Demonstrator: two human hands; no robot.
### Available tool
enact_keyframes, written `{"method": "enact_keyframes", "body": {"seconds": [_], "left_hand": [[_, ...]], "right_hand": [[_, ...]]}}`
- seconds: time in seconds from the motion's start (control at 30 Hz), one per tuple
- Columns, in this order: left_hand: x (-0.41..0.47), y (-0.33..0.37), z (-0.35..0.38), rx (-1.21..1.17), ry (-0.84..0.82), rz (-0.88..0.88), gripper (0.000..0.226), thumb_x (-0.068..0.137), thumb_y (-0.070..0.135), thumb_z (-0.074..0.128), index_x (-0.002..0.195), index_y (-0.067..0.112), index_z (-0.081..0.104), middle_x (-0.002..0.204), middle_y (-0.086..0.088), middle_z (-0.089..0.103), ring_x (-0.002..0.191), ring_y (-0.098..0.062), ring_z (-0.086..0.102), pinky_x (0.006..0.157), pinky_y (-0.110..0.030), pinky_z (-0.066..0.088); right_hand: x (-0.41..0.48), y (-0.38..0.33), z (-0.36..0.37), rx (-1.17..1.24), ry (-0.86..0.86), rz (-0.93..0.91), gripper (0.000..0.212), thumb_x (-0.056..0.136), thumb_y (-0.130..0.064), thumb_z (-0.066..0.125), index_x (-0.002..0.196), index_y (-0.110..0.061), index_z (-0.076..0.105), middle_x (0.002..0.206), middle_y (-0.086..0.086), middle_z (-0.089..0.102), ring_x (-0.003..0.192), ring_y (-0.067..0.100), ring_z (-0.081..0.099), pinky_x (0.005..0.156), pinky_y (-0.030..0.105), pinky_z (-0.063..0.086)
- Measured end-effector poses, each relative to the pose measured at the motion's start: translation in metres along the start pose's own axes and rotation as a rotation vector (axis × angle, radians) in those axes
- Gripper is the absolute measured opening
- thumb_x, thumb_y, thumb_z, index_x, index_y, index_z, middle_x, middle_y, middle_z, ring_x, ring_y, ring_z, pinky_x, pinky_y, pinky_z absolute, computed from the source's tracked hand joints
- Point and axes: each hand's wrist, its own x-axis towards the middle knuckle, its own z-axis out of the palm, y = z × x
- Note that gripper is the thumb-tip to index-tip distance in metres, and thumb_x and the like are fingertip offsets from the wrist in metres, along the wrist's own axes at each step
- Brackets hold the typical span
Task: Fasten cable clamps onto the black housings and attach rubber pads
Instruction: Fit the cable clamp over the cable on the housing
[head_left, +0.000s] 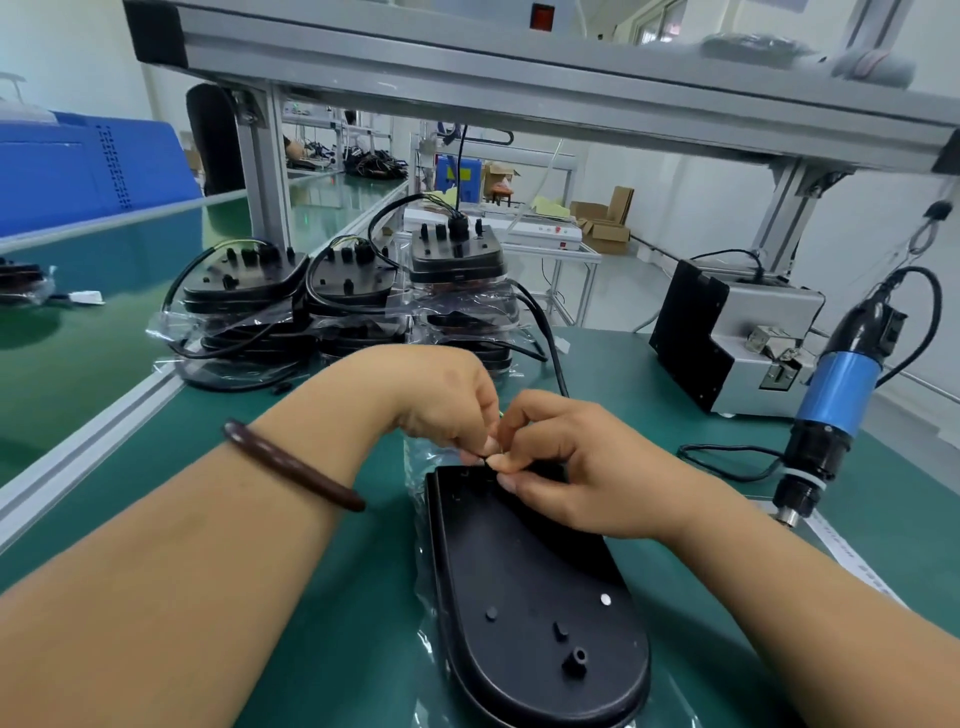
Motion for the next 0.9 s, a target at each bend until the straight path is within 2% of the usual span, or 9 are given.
{"method": "enact_keyframes", "body": {"seconds": [0.1,0.23,0.3,0.43,0.57,0.67,0.77,0.83,0.9], "left_hand": [[0.004,0.011,-0.005,0.108,-0.058,-0.06,0.013,0.079,0.011,0.064,0.069,0.019,0.068,0.072,-0.004,0.064,0.065,-0.021,0.041,0.057,-0.029,0.034],[0.006,-0.001,-0.005,0.011,-0.115,-0.105,0.01,0.084,0.014,0.062,0.077,0.017,0.068,0.073,-0.008,0.056,0.052,-0.016,0.035,0.045,-0.023,0.026],[0.008,-0.007,-0.005,-0.038,-0.15,-0.119,0.009,0.085,0.011,0.058,0.085,0.014,0.067,0.072,-0.008,0.052,0.049,-0.014,0.033,0.043,-0.022,0.025],[0.011,-0.013,-0.004,-0.207,-0.203,-0.157,0.013,0.087,0.007,0.059,0.076,0.014,0.06,0.061,-0.001,0.05,0.041,-0.007,0.033,0.036,-0.015,0.022],[0.01,-0.014,-0.001,-0.29,-0.187,-0.152,0.02,0.088,0.003,0.058,0.073,0.015,0.062,0.057,0.0,0.055,0.038,-0.004,0.034,0.035,-0.012,0.023],[-0.001,-0.012,0.002,-0.242,-0.096,-0.04,0.015,0.088,0.01,0.064,0.077,0.019,0.066,0.06,0.005,0.061,0.046,-0.005,0.041,0.042,-0.016,0.029],[-0.015,-0.017,0.013,-0.134,0.146,0.106,0.01,0.083,0.018,0.07,0.083,0.028,0.071,0.074,0.008,0.07,0.063,-0.007,0.059,0.065,-0.02,0.048],[-0.028,-0.022,0.026,-0.058,0.326,0.187,0.017,0.079,0.026,0.073,0.084,0.042,0.072,0.084,0.017,0.072,0.077,0.003,0.064,0.077,-0.013,0.048],[-0.04,-0.022,0.04,-0.033,0.398,0.272,0.032,0.072,0.035,0.073,0.091,0.059,0.063,0.093,0.036,0.065,0.089,0.016,0.059,0.08,-0.001,0.041]], "right_hand": [[-0.001,0.001,0.001,-0.014,0.013,-0.033,0.005,0.083,-0.008,0.072,0.085,-0.004,0.075,0.095,0.001,0.062,0.083,0.013,0.064,0.079,0.025,0.052],[0.0,0.004,-0.003,0.052,0.044,-0.006,0.009,0.083,-0.008,0.073,0.091,-0.005,0.077,0.087,0.003,0.065,0.076,0.002,0.059,0.07,0.013,0.043],[0.001,0.006,-0.003,0.098,0.066,0.007,0.01,0.083,-0.005,0.072,0.093,-0.004,0.076,0.082,0.002,0.066,0.074,0.0,0.057,0.071,0.013,0.042],[0.001,0.007,-0.004,0.162,0.099,0.043,0.012,0.084,-0.005,0.07,0.095,-0.005,0.076,0.082,0.002,0.068,0.075,0.008,0.062,0.074,0.021,0.049],[-0.002,0.005,-0.004,0.08,0.035,0.013,0.018,0.081,0.003,0.069,0.093,-0.007,0.077,0.087,0.002,0.068,0.073,-0.002,0.058,0.071,0.009,0.04],[-0.003,0.002,-0.003,-0.037,0.014,-0.02,0.011,0.079,-0.001,0.07,0.084,-0.008,0.077,0.088,0.0,0.064,0.067,0.003,0.053,0.067,0.01,0.036],[-0.004,0.001,-0.003,-0.099,-0.009,-0.043,0.007,0.081,-0.006,0.069,0.08,-0.008,0.075,0.089,-0.001,0.062,0.066,0.009,0.051,0.066,0.014,0.037],[-0.004,0.002,-0.004,-0.096,-0.023,-0.042,0.007,0.082,-0.008,0.068,0.081,-0.008,0.075,0.09,-0.002,0.061,0.067,0.011,0.052,0.065,0.017,0.038],[-0.005,0.002,-0.005,-0.075,-0.028,-0.031,0.011,0.081,-0.009,0.066,0.084,-0.008,0.076,0.091,-0.001,0.061,0.069,0.01,0.054,0.066,0.018,0.039]]}}
